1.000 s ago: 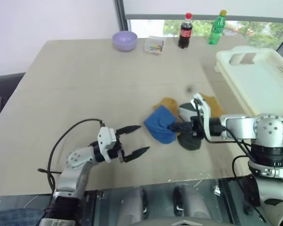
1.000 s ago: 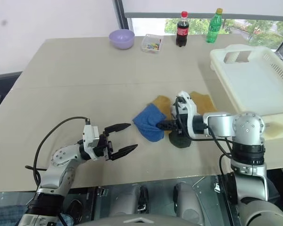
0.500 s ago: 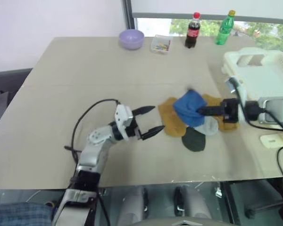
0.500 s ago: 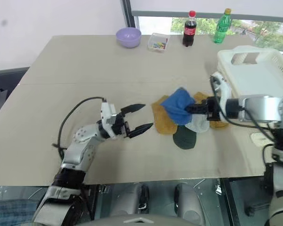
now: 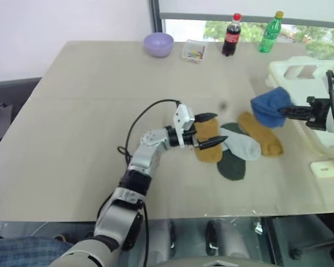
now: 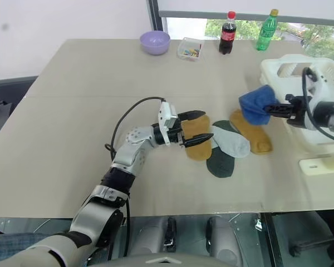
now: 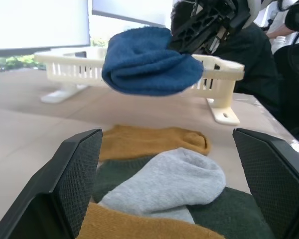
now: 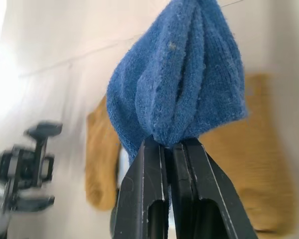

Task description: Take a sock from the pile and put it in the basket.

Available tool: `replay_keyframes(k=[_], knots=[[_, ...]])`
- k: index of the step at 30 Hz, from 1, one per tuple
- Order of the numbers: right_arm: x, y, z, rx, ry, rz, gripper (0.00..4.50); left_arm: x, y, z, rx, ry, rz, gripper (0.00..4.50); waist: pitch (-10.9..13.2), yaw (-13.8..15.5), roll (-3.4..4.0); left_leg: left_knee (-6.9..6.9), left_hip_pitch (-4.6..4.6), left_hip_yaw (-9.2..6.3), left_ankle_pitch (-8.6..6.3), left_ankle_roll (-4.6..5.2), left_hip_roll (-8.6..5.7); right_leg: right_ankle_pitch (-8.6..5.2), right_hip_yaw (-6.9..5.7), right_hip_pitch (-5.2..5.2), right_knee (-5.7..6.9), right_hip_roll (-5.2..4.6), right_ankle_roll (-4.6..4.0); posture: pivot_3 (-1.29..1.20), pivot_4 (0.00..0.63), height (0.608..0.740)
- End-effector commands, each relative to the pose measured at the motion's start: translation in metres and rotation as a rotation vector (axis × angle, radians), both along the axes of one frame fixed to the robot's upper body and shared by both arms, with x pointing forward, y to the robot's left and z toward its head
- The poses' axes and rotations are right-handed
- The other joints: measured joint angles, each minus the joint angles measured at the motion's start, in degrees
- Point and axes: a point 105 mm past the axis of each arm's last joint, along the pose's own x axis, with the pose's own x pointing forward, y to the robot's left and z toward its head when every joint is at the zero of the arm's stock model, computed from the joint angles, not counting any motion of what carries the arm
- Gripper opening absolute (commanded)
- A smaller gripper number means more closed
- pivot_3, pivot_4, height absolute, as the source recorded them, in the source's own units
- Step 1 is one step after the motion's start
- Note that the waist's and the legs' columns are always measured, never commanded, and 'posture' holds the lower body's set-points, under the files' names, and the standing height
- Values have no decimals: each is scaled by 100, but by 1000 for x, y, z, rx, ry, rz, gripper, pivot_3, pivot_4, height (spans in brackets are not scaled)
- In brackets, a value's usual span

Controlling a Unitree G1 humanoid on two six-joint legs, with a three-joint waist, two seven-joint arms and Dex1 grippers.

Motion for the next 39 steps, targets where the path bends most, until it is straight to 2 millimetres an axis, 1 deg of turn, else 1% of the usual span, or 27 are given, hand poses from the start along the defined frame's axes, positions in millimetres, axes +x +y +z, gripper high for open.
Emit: replay_keyframes(k=[1,2,7,14,18,24,27,30,36,39], knots=[[1,-21,24,23,-83,-84,68,-1,-8,10,-11,-51,-26,4500,0,-6,0,1,0,1,0,0,0,0,1,0,0,-1,1,0,150,733],[1,-24,23,23,-81,-93,68,-2,-8,9,-11,-54,-27,4500,0,-7,0,1,0,1,-1,1,0,1,2,0,-1,-1,1,0,150,733],[9,-50,19,98,-76,-224,68,-4,-10,10,-23,-59,-33,4500,0,-11,0,3,2,2,-1,2,0,1,3,0,2,-1,1,0,150,733],[15,-71,14,178,-72,-348,68,-8,-9,10,-29,-61,-39,4500,0,-13,1,13,1,1,-1,2,0,3,6,1,7,-2,5,0,150,733],[16,-89,7,212,-67,-447,68,-10,-12,12,-29,-62,-50,4500,0,-2,1,16,-1,2,-1,2,-1,4,6,2,7,-2,7,0,150,733],[9,-97,-1,200,-52,-472,68,-12,-18,16,-39,-67,-76,4500,0,-10,1,18,0,5,0,1,-2,5,9,2,7,-3,9,0,150,733],[5,-107,-6,183,-46,-512,68,-12,-21,19,-50,-69,-84,4500,-1,-9,2,22,0,4,0,1,-2,5,8,3,9,-2,9,0,150,733],[0,-113,-10,162,-44,-528,68,-11,-22,26,-81,-80,-83,4500,-1,-12,2,26,0,3,-1,2,-2,6,10,3,10,-2,11,0,150,733],[-4,-116,-17,141,-34,-537,68,-8,-23,36,-93,-114,-77,4500,-1,-2,3,30,-1,1,-1,3,-3,7,10,6,11,-2,12,0,150,733],[-6,-117,-21,136,-30,-545,68,-8,-24,37,-86,-124,-81,4500,-1,3,3,37,-1,0,-2,4,-3,7,7,10,10,-2,12,0,150,733]])
